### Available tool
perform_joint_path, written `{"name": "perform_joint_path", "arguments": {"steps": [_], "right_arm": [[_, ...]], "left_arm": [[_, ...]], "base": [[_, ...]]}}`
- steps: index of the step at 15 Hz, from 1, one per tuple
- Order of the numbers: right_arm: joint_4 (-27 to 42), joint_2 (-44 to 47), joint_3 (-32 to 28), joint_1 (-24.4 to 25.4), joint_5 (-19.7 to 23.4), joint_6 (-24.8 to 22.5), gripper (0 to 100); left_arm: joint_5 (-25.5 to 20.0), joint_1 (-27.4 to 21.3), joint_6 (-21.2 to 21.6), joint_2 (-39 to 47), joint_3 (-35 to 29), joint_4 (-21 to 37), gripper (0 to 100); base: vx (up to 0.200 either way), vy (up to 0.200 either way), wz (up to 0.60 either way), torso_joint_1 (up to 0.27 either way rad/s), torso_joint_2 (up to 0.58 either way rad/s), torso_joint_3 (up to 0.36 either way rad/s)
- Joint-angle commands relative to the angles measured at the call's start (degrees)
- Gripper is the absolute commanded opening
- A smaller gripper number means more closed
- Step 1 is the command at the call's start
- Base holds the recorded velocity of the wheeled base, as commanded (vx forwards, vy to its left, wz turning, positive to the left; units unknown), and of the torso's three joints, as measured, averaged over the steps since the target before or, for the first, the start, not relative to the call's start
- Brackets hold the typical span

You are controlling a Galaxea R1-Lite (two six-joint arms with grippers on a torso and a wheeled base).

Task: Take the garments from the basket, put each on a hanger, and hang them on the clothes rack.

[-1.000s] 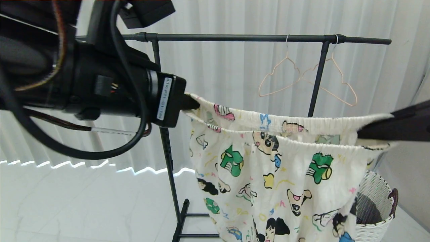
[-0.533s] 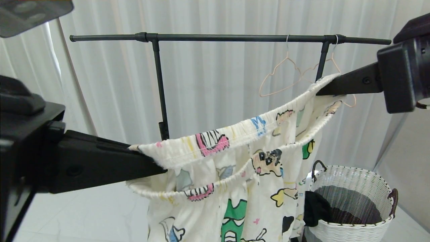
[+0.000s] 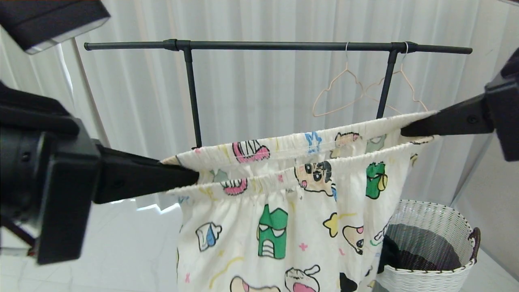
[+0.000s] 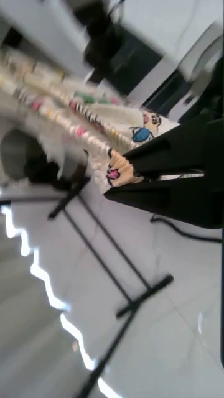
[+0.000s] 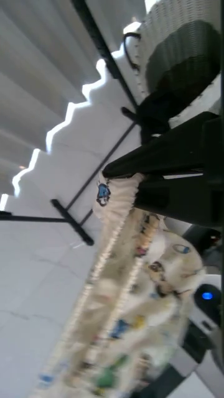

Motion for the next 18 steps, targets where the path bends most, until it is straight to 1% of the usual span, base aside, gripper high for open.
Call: {"name": "perform_joint_path", "arguments": {"steps": [1,2,6,7,11,12,13,14,15,16,17,18], "right_arm": [[3.8,-4.0,0.3,0.5,0.9,-0.1,0],[4.1,-4.3,1.3,0.9,1.4,-0.2,0],[0.7,-4.1,5.7,2.7,1.3,-0.3,0],[0.6,-4.2,6.6,2.7,1.4,-0.3,100],[0.5,-5.6,7.6,2.6,1.2,-0.2,100],[0.6,-7.1,9.3,2.0,0.6,-0.2,100],[1.3,-9.4,11.8,-0.5,-1.6,-0.2,100],[2.5,-12.0,15.5,-3.9,-6.1,-0.3,100],[3.6,-13.9,17.7,-6.0,-9.1,-0.3,100],[5.0,-17.5,21.7,-10.6,-11.7,-0.3,100],[5.3,-20.3,25.3,-14.3,-12.2,-0.4,100],[5.0,-23.7,29.7,-19.0,-12.3,-0.9,100]], "left_arm": [[4.7,2.5,0.2,5.7,-0.4,-3.9,0],[4.7,2.4,0.2,6.1,-0.5,-5.6,0],[4.7,1.8,0.3,6.1,-0.4,-6.0,0],[4.9,1.8,0.3,6.0,-0.4,-6.0,0],[5.6,2.1,0.2,6.3,0.3,-6.0,0],[7.3,2.2,0.3,6.3,2.0,-6.0,0],[9.8,2.2,0.5,5.8,3.7,-5.9,0],[13.5,2.7,0.5,4.4,6.0,-5.9,0],[15.5,4.2,0.5,3.3,8.0,-5.9,0],[16.5,8.4,0.6,0.3,12.8,-5.9,0],[16.5,12.1,0.5,-2.2,16.6,-6.1,0],[16.5,17.1,0.6,-5.1,21.5,-7.0,0]], "base": [[0.0,0.0,0.0,0.0,0.0,0.0],[0.0,0.0,0.0,0.0,0.0,0.0],[0.0,0.0,0.0,0.0,0.0,0.0],[0.0,0.0,0.0,0.0,0.0,0.0],[0.0,0.0,0.0,0.0,0.0,0.0],[0.0,0.0,0.0,0.0,0.0,0.0],[0.0,0.0,0.0,0.0,0.0,0.0],[0.0,0.0,0.0,0.0,0.0,0.0],[0.0,0.0,0.0,0.0,0.0,0.0],[0.0,0.0,0.0,0.0,0.0,0.0],[0.0,0.0,0.0,0.0,0.0,0.0],[0.0,0.0,0.0,0.0,0.0,0.0]]}}
